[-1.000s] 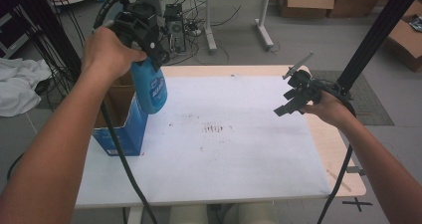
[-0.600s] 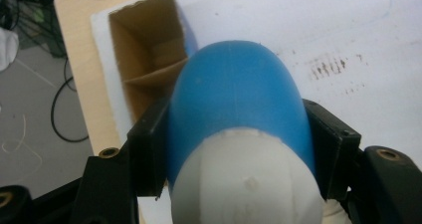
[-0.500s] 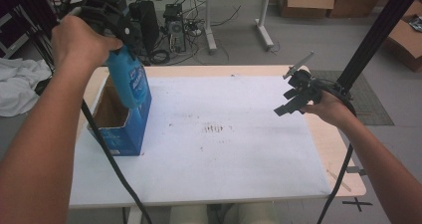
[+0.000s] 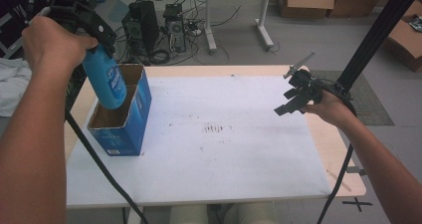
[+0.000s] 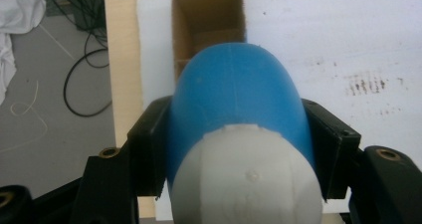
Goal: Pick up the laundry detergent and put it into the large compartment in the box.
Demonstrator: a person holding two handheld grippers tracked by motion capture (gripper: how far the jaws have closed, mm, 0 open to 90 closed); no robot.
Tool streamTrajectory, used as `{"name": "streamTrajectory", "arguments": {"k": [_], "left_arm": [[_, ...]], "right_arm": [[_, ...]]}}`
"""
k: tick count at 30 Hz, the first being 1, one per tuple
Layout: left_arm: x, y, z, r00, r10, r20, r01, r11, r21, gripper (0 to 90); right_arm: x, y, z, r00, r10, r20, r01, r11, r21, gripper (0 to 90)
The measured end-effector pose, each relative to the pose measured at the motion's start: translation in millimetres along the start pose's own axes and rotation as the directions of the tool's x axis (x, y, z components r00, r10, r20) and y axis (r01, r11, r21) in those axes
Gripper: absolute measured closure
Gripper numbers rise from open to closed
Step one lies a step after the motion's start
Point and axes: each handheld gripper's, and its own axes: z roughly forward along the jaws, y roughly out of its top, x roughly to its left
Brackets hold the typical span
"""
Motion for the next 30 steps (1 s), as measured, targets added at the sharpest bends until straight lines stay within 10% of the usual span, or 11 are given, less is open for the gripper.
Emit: {"name": "streamTrajectory", "arguments": {"k": [30], "left_arm": [[15.8, -9.6, 79.3, 1.0000, 0.006, -0.001, -0.006, 0.9996, 0.026, 38.1]], "right_arm": [[-4.7, -2.9, 1.4, 0.9997, 0.021, 0.008, -0.021, 1.000, 0.012, 17.4]]}}
